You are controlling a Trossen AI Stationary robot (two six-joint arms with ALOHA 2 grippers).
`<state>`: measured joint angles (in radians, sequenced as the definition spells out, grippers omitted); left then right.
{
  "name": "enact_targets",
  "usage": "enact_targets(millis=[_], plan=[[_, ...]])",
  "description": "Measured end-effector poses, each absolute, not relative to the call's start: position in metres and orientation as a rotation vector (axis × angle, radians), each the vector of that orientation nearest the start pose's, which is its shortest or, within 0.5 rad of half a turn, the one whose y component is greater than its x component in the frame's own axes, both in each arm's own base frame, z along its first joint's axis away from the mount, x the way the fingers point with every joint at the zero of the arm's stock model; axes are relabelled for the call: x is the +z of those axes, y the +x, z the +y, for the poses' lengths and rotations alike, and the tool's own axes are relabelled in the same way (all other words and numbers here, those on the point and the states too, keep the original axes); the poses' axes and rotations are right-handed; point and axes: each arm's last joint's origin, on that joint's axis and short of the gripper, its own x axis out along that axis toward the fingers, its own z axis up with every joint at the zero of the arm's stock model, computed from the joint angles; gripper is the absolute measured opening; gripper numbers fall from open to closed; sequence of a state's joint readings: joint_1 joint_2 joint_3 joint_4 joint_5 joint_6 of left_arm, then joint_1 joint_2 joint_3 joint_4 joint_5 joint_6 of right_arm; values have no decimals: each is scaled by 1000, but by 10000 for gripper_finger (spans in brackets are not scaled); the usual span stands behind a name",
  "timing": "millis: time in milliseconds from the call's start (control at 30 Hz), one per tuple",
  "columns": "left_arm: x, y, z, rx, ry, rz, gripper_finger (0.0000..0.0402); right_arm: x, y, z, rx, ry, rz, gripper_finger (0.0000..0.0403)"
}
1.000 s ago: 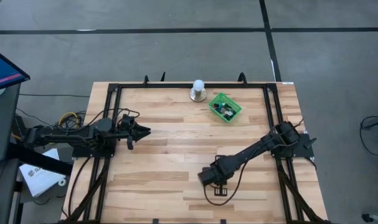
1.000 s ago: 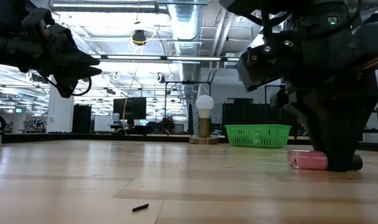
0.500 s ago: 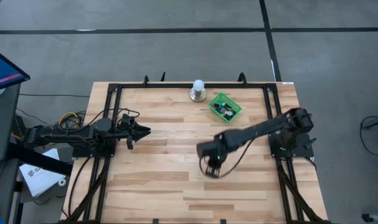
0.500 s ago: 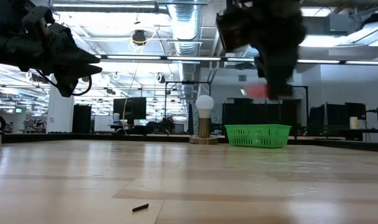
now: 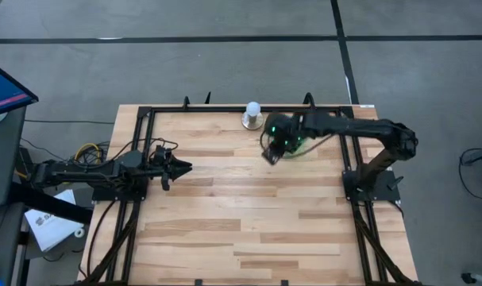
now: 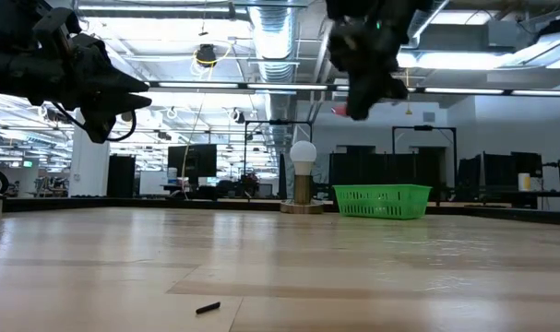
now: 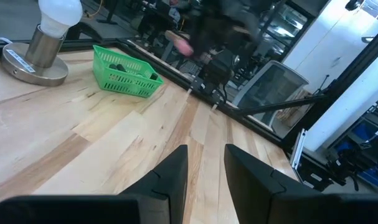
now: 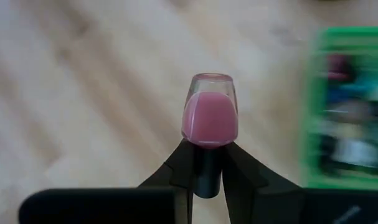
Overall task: Pick & Place Nail Polish
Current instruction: Put the pink nail polish bottle into the green bin, then return to Home Position
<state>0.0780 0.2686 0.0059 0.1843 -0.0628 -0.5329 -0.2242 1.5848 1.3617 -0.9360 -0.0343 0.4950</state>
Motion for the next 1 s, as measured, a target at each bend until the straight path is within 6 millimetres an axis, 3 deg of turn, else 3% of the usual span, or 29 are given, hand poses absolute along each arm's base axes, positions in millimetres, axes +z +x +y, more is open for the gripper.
enact_targets(millis=[100,267,433,600,800,1000], plan=[[160,114,11,158,-531,39,101,277,297,-95,-575,568,1138,41],[161,114,11,157,-532,33,101,250,293,-126,-654,528,1298,41],[162,114,11,154,-571,19,101,217,297,-149,-635,489,1430,41],[163,114,11,151,-584,7,101,203,298,-159,-628,452,1484,44],[165,114,11,144,-585,-17,101,207,295,-163,-614,401,1485,144],[167,114,11,140,-583,-28,101,232,284,-166,-635,394,1386,227]])
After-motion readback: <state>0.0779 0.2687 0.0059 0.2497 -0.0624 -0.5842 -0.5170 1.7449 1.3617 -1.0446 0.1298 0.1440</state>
